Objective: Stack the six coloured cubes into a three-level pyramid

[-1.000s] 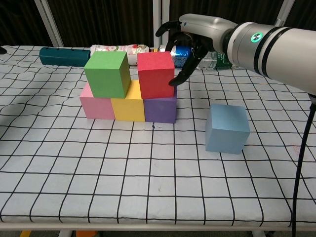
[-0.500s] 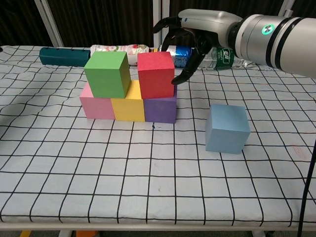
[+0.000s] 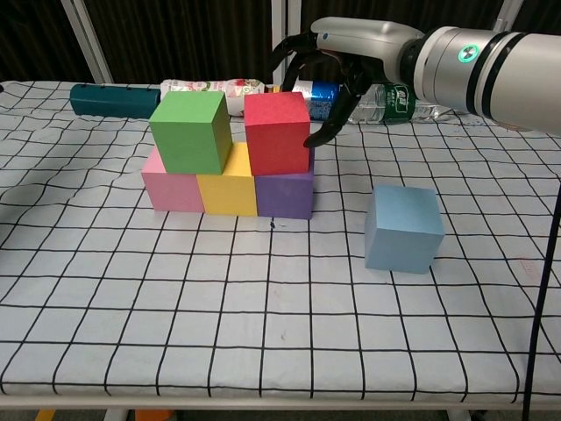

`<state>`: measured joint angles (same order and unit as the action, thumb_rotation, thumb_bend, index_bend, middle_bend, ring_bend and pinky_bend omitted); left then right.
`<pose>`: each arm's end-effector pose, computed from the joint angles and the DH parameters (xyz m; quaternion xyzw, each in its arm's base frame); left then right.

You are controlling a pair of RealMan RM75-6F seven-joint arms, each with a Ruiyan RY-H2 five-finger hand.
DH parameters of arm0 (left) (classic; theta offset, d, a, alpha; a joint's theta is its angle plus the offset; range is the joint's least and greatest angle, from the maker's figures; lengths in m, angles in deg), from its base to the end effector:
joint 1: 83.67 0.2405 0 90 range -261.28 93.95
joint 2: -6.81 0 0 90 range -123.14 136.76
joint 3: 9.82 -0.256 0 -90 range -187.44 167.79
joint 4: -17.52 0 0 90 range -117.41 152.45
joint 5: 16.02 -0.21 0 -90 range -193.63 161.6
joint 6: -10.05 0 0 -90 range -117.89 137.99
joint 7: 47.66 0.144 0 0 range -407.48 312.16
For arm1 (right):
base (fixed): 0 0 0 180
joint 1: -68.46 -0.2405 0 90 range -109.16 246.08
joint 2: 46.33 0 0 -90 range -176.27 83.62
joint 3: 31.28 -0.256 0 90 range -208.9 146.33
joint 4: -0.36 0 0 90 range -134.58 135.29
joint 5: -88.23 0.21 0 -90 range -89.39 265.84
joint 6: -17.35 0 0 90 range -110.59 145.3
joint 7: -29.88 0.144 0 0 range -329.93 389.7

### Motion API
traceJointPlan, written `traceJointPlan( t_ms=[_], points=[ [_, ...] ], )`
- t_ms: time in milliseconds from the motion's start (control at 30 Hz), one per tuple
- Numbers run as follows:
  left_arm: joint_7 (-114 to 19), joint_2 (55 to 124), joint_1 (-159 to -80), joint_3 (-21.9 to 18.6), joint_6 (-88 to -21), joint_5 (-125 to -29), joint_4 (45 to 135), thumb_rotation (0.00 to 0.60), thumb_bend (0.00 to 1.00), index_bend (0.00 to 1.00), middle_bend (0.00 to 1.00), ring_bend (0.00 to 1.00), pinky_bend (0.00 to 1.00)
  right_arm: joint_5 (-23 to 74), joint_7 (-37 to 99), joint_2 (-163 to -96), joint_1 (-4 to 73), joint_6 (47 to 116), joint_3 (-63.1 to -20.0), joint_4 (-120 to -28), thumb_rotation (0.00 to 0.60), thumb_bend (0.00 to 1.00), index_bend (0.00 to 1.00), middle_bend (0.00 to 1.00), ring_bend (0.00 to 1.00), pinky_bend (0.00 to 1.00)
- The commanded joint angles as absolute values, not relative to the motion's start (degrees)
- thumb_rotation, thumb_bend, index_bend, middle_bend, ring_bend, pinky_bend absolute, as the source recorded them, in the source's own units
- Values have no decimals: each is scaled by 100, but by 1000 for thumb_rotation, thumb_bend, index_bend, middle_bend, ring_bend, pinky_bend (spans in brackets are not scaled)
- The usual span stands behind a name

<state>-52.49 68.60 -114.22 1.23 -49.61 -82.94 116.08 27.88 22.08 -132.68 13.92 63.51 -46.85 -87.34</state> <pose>-0.2196 0.3238 0.1356 -0.6207 -0.4735 -0.4256 0.4576 -0.0571 -0.3723 -0.0105 0.7460 -0.4160 0.4305 0.2917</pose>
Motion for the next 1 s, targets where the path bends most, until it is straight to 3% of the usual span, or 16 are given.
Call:
traceJointPlan(
  t_ms=[33, 433, 633, 1000],
  points=[
    [-5258, 6855, -11418, 123, -4946, -8292, 11609, 600, 108, 131, 136, 60, 59, 2562, 2415, -13307, 1336, 6209, -4671, -8575, 600, 0, 191, 272, 0, 0],
    [-5350, 6827, -11377, 134, -4929, -8300, 11599, 600, 108, 131, 130, 60, 59, 1971, 2785, -13577, 1228, 6204, -4585, -8081, 600, 0, 200, 276, 0, 0],
    [-5417, 6803, -11353, 146, -4934, -8322, 11590, 600, 108, 131, 129, 60, 59, 1871, 2836, -13745, 1304, 6500, -4604, -7993, 600, 49, 285, 390, 41, 0],
    [-5484, 6786, -11326, 163, -4978, -8414, 11594, 600, 109, 131, 126, 60, 59, 2792, 1860, -13811, 1452, 6985, -4781, -8601, 600, 49, 285, 394, 44, 0]
  ],
)
